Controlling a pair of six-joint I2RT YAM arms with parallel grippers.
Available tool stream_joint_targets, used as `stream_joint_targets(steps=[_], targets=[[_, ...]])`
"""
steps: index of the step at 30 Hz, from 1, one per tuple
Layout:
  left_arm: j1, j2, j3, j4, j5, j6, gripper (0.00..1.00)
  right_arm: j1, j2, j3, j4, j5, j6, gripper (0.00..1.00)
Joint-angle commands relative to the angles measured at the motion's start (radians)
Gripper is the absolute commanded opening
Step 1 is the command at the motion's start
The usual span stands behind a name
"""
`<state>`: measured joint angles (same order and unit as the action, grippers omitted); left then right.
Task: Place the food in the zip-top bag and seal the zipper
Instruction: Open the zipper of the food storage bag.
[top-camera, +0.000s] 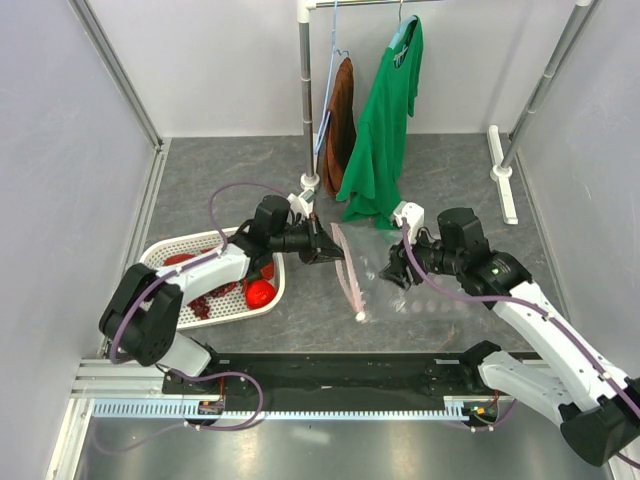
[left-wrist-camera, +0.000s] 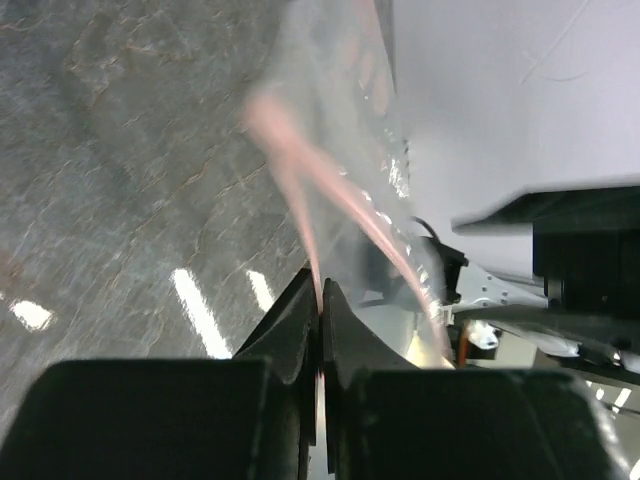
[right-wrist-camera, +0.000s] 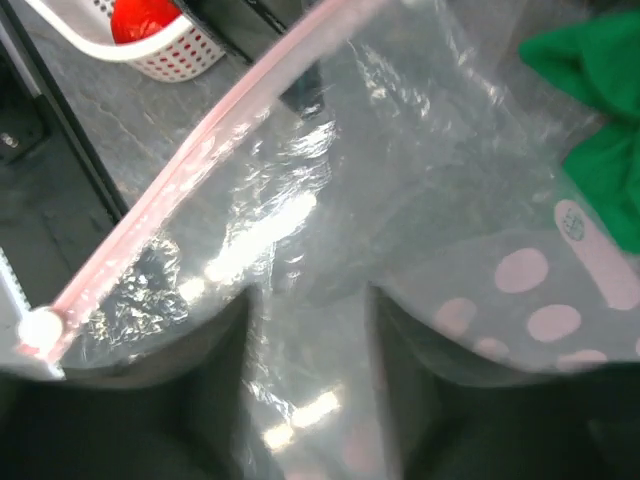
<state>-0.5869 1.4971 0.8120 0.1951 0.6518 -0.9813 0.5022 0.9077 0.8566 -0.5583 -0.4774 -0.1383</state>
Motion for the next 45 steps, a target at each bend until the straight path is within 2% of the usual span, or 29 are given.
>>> stream_joint_targets(steps=[1,3,7,8,12,17,21,25,33,35,38,45], targets=[[-0.013,-0.121,0.068,-0.244,-0.063,0.124,0.02,0.002,0.051,0.149,-0.051,0.078,0.107,0.75],[-0.033,-0.165,0.073,-0.293,-0.119,0.145,0.02,0.002,0.066,0.205,-0.081,0.098,0.137,0.8],[-0.08,-0.201,0.16,-0.443,-0.24,0.159,0.02,0.004,0.094,0.294,-0.106,0.122,0.307,0.83],[-0.091,-0.198,0.18,-0.465,-0.279,0.156,0.02,0.004,0.1,0.306,-0.117,0.103,0.325,0.83],[-0.139,-0.163,0.265,-0.502,-0.29,0.124,0.02,0.015,0.109,0.337,-0.112,0.037,0.425,0.73],[-0.143,-0.098,0.403,-0.598,-0.299,0.079,0.02,0.084,0.109,0.366,-0.106,0.039,0.503,0.74],[-0.143,-0.02,0.583,-0.738,-0.308,0.061,0.02,0.134,0.132,0.426,-0.141,0.13,0.474,0.79],[-0.143,0.029,0.699,-0.805,-0.316,0.062,0.02,0.139,0.168,0.499,-0.202,0.146,0.437,0.8],[-0.157,0.017,0.728,-0.813,-0.351,0.024,0.02,0.18,0.21,0.473,-0.151,0.238,0.456,0.8],[-0.157,0.017,0.73,-0.803,-0.348,0.023,0.02,0.203,0.227,0.479,-0.137,0.281,0.456,0.78],[-0.159,0.015,0.73,-0.795,-0.339,0.015,0.02,0.216,0.266,0.502,-0.146,0.327,0.439,0.66],[-0.159,0.014,0.724,-0.766,-0.305,0.001,0.02,0.219,0.304,0.521,-0.135,0.358,0.445,0.49]])
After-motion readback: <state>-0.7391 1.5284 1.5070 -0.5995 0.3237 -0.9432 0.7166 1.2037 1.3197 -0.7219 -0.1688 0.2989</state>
